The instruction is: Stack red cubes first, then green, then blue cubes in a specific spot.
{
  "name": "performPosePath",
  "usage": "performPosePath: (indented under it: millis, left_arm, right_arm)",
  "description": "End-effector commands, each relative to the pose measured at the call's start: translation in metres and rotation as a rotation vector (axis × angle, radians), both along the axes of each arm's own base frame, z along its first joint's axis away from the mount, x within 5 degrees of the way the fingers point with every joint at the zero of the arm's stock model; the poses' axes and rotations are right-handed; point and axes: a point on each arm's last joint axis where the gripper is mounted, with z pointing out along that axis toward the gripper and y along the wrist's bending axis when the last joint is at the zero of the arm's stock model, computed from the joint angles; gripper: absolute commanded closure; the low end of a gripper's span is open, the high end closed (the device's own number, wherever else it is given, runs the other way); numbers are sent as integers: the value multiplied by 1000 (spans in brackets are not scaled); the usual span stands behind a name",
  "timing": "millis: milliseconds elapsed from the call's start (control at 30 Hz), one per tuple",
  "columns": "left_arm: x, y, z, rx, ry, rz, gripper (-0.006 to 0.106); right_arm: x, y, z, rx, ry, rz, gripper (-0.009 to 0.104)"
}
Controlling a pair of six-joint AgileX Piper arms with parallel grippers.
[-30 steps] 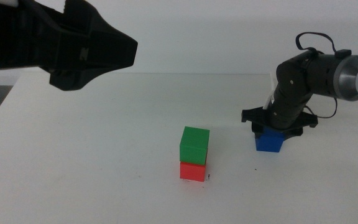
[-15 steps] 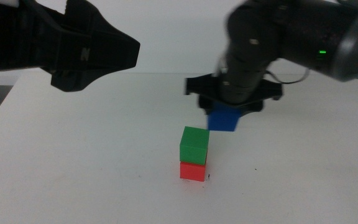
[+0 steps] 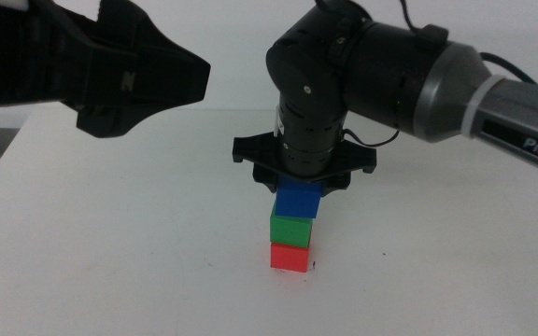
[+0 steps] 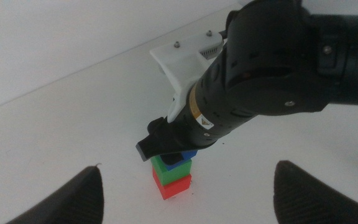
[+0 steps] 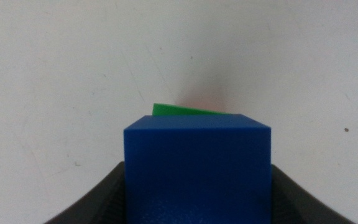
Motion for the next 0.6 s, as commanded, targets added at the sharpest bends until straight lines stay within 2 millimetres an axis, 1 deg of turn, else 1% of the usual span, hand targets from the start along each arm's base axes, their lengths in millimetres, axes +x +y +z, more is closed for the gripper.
performPosePath:
  millis: [0,100,133,167,200,267,333,400,467,567]
  left_arm:
    - [-1,0,0,-4,-3,-2,7]
    - [-1,0,0,-4,-3,-2,7]
    - [-1,0,0,-4,-3,-2,7]
    - [-1,0,0,-4,-3,-2,7]
    - [-1,0,0,-6,-2,-1,7]
    - [-1,0,0,-6,-2,-1,7]
    - [-1,0,0,-8,-5,-1,7]
    - [0,0,1,-11,-9,-1,7]
    - [0,0,1,-11,-9,-1,7]
    - [0,0,1,-9,-10,-3,7]
  right_arm:
    - [0,1,1,2,-8,-3,81]
    - [2,3,-3,-5,-2,-1,73]
    - [2,3,-4,-8,1,-1,68]
    - [2,3,-4,-7,-1,-1,62]
    - [2,3,-4,-5,-5,0,49]
    - [3,3,-4,-5,-14,3,34]
    - [3,4,-4,0,-15,6,21]
    - [3,4,-2,7,-17,22,12]
    - [1,1,6,13,-10,55,8]
    - [-1,-14,31,41,-33,63,8]
